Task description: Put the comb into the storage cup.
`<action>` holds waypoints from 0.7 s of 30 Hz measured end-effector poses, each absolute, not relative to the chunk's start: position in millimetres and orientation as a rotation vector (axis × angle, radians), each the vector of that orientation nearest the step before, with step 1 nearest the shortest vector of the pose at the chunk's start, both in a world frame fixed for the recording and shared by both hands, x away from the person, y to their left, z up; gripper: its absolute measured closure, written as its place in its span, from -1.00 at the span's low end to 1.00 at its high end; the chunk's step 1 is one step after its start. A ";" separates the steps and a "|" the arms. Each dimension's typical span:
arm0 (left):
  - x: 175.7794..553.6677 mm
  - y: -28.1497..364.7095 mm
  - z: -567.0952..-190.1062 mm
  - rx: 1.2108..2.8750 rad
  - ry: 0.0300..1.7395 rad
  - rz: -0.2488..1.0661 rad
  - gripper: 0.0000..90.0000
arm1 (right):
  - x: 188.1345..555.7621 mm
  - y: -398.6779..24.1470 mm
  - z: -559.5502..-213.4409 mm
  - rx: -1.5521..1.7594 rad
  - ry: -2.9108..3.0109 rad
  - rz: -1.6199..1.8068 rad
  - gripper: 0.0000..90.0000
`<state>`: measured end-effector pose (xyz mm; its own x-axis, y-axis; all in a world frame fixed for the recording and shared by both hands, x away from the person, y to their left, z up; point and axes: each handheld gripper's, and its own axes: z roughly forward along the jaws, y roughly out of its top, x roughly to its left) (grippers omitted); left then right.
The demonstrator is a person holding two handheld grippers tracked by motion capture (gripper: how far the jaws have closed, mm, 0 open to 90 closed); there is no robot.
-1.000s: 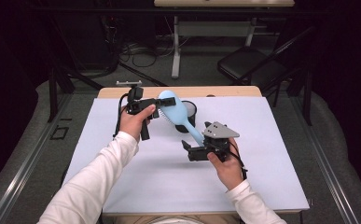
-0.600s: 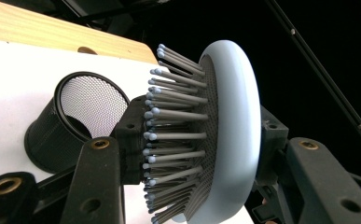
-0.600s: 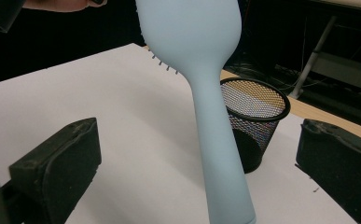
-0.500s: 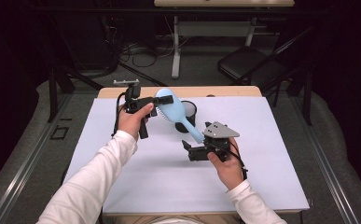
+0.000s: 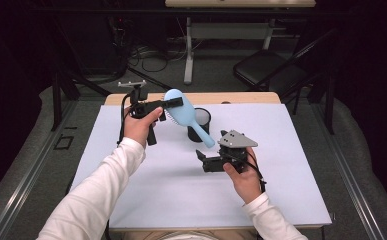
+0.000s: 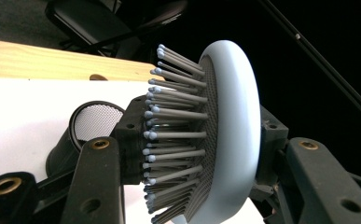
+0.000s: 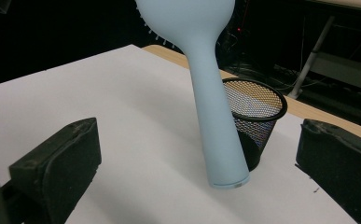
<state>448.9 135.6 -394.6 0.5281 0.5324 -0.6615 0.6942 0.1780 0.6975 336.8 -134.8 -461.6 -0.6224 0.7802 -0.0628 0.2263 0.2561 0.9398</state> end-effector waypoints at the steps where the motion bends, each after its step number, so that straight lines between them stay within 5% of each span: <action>1: 449.0 135.7 -394.0 1.477 1.114 -0.153 0.12 | 336.9 -134.9 -461.6 0.910 2.002 1.365 -1.00; 21: 451.2 146.5 -383.5 1.449 1.118 -0.086 0.12 | 337.4 -134.3 -462.7 0.908 2.011 1.355 -1.00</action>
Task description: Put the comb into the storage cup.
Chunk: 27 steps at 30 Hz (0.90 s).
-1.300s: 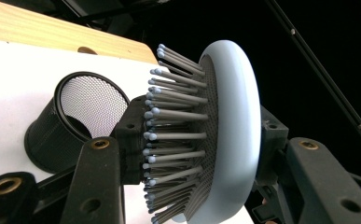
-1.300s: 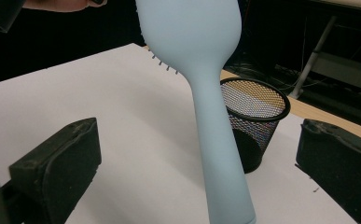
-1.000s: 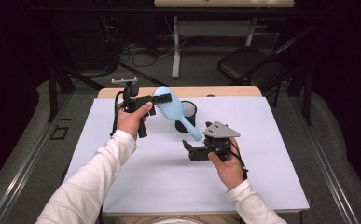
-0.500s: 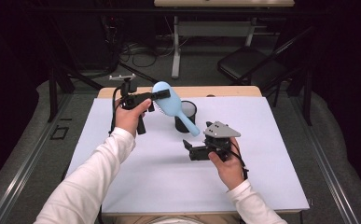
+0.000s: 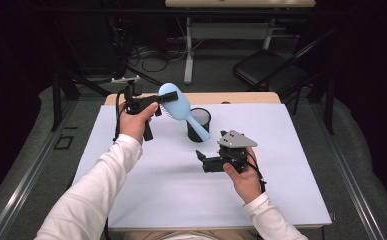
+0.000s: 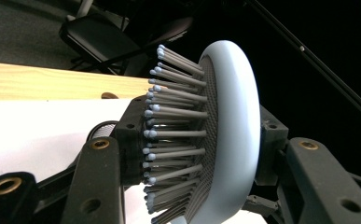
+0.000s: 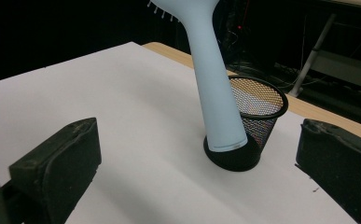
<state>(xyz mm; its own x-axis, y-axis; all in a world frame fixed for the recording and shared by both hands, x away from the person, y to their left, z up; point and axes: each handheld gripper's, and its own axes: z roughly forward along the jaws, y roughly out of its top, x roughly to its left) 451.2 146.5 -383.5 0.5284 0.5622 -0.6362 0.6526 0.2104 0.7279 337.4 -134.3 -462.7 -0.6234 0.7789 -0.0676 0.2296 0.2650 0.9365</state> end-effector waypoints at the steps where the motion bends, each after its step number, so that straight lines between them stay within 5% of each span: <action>1: 451.3 146.7 -383.1 1.448 1.117 -0.083 0.12 | 337.5 -134.2 -462.8 0.909 2.011 1.354 -1.00; 27: 450.3 151.8 -375.2 1.409 1.070 0.015 0.12 | 338.2 -133.4 -464.4 0.907 2.021 1.347 -1.00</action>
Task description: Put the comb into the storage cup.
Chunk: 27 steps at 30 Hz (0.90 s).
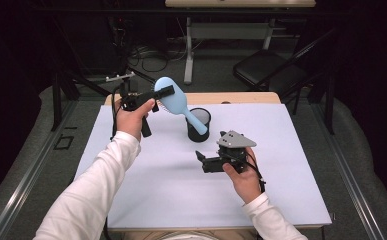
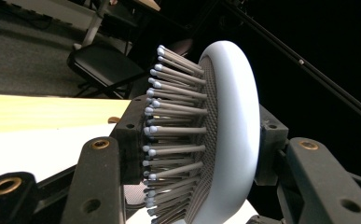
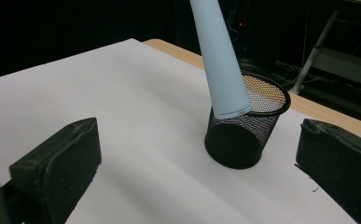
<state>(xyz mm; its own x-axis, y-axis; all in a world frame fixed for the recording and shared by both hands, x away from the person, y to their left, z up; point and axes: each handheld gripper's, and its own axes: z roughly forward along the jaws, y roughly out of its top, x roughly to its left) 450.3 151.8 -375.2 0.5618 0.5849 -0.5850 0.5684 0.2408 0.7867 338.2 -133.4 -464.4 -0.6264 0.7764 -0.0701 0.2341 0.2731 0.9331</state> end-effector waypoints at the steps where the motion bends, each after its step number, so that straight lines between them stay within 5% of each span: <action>1: 450.5 152.1 -374.9 1.413 1.066 0.021 0.12 | 338.1 -133.4 -464.4 0.908 2.021 1.347 -1.00; 27: 451.8 154.3 -367.2 1.427 1.051 0.123 0.12 | 338.1 -132.9 -465.1 0.912 2.024 1.342 -1.00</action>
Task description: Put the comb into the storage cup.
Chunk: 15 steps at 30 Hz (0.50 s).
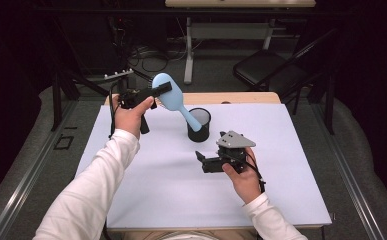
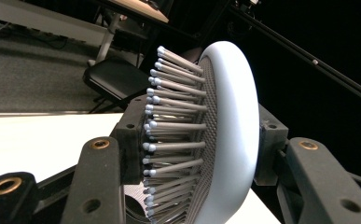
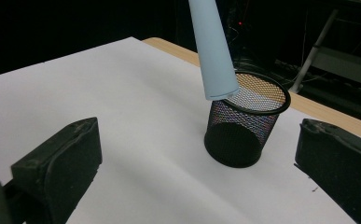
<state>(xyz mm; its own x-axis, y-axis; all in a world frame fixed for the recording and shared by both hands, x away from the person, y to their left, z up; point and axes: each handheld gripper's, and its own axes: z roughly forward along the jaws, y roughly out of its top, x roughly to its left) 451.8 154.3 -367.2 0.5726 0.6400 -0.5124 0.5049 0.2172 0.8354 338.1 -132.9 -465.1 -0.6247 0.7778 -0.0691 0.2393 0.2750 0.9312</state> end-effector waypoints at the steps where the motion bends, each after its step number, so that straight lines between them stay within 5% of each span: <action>1: 452.0 154.1 -366.8 1.429 1.051 0.125 0.12 | 338.1 -132.9 -465.1 0.913 2.026 1.344 -1.00; 15: 456.0 152.5 -365.0 1.441 1.055 0.168 0.12 | 338.2 -133.0 -465.1 0.912 2.025 1.343 -1.00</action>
